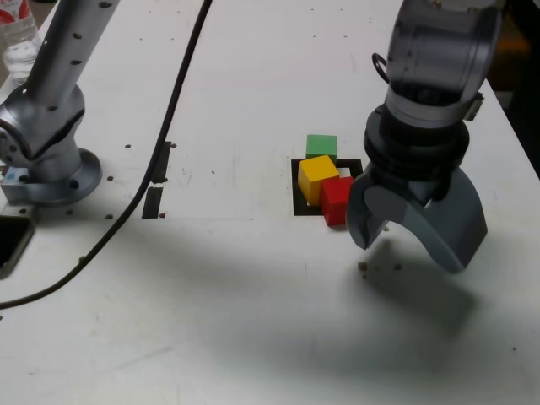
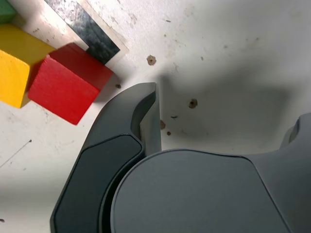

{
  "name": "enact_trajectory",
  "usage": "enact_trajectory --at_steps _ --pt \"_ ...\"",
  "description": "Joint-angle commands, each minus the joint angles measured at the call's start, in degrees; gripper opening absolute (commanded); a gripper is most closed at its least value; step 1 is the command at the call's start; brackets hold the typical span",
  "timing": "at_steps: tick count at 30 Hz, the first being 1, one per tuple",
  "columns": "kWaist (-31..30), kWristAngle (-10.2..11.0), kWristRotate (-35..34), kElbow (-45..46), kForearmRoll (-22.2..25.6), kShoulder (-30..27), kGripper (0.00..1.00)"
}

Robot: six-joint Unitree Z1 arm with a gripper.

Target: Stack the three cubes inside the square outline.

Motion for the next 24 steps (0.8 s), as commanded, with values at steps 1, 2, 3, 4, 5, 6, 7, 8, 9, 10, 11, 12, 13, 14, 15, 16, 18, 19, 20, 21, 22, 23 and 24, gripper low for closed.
enact_trajectory --at_steps 1,2,3,4,5,6,7,8,9,10,11,12,13,14,15,16,18,19,20,21,22,23,24 --pt "0.6 -0.1 0.4 0.3 -0.3 0.3 1.00" --pt "0.9 -0.1 0.5 0.5 -0.4 0.3 1.00" --pt "1.1 -0.1 0.7 0.7 -0.5 0.2 1.00" --pt "1.3 -0.1 0.9 0.9 -0.6 0.2 1.00" --pt "1.5 -0.1 1.0 1.1 -0.7 0.2 1.00" --pt "1.7 -0.1 1.1 1.2 -0.8 0.1 1.00" --pt "1.8 -0.2 1.2 1.4 -0.8 0.0 1.00" --pt "2.0 -0.2 1.3 1.7 -1.0 0.0 1.00" --pt "2.2 -0.2 1.3 1.9 -1.0 -0.1 1.00" --pt "2.4 -0.2 1.5 2.4 -1.3 -0.2 1.00" --pt "2.6 -0.2 1.6 2.9 -1.5 -0.4 1.00" --pt "2.7 -0.2 1.7 3.3 -1.7 -0.5 1.00" --pt "3.0 -0.2 1.8 3.9 -2.1 -0.7 1.00" --pt "3.2 -0.2 2.0 4.5 -2.4 -0.9 1.00" --pt "3.3 -0.3 2.1 4.8 -2.6 -1.0 1.00" --pt "3.7 -0.3 2.3 5.6 -3.1 -1.3 1.00" --pt "4.5 -0.4 3.0 7.0 -3.8 -2.1 1.00" --pt "5.0 -0.4 3.3 7.6 -4.0 -2.5 1.00" --pt "5.2 -0.4 3.5 7.8 -4.0 -2.8 1.00" --pt "5.7 -0.3 3.9 8.3 -4.1 -3.3 1.00" --pt "6.2 -0.2 4.2 8.7 -4.2 -3.7 1.00" --pt "6.4 -0.1 4.4 9.0 -4.2 -4.0 1.00" --pt "6.7 0.0 4.6 9.3 -4.2 -4.3 1.00"
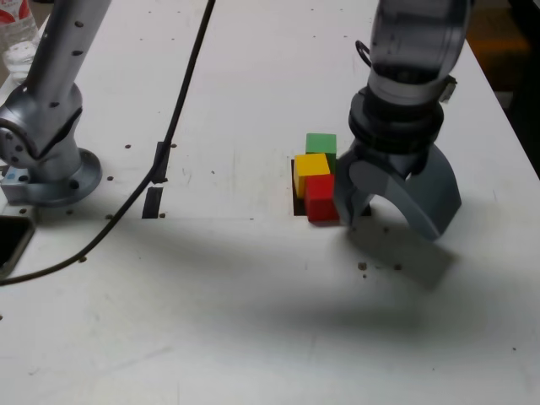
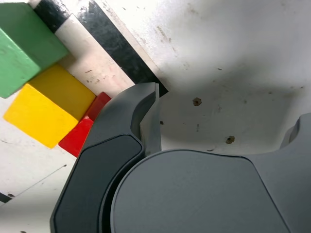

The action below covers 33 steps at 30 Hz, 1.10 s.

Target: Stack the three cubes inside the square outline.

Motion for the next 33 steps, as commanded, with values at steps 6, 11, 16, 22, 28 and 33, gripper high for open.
enact_trajectory --at_steps 6,11,16,22,28,33 --pt "2.8 0.9 1.6 2.4 -0.1 -2.8 1.00" --pt "4.1 1.3 2.3 3.6 -0.1 -3.8 1.00" --pt "5.3 1.6 2.7 4.7 -0.1 -4.3 1.00" --pt "6.7 1.4 3.0 5.5 -0.4 -4.1 1.00" --pt "9.2 1.4 4.1 6.2 -0.4 -3.9 1.00" --pt "11.1 1.4 5.3 6.3 -0.4 -3.9 1.00"
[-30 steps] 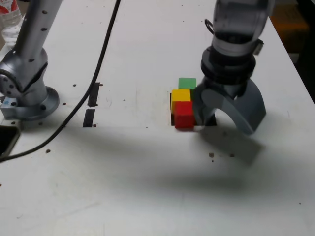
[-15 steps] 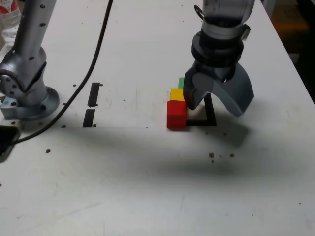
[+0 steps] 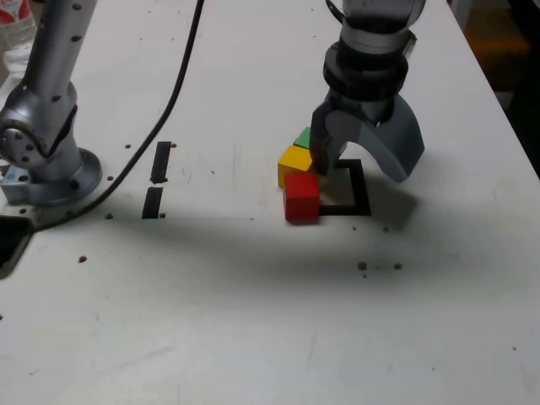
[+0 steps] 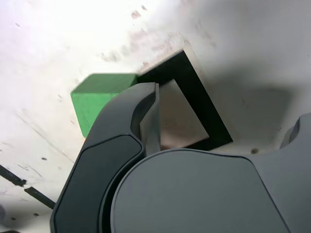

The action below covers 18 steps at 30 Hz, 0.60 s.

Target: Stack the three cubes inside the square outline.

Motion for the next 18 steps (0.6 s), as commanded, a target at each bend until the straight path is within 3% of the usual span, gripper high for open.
enact_trajectory --at_steps 1,18 --pt "0.6 -0.1 0.2 0.2 -0.1 0.0 1.00" --pt "5.0 -0.4 1.8 8.9 -2.5 -5.0 1.00"
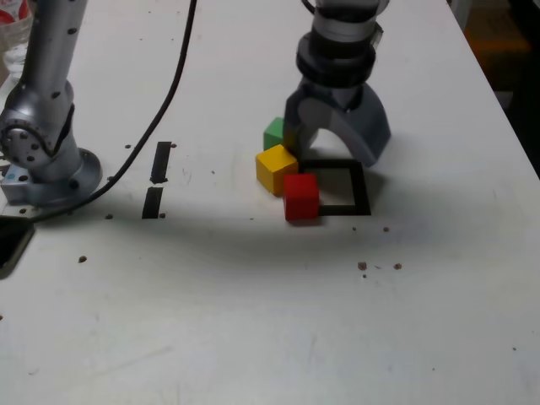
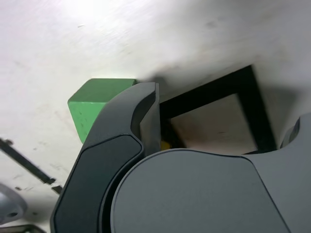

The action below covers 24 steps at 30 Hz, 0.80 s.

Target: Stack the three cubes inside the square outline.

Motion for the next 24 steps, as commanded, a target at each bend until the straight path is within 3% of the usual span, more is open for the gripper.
enact_trajectory --at_steps 1,8,24 --pt "0.3 -0.1 0.0 0.7 0.0 -1.3 1.00" --pt "0.6 -0.9 0.0 4.5 -0.8 -4.2 1.00" --pt "-3.2 -5.6 -0.2 6.4 -2.8 -5.4 1.00"
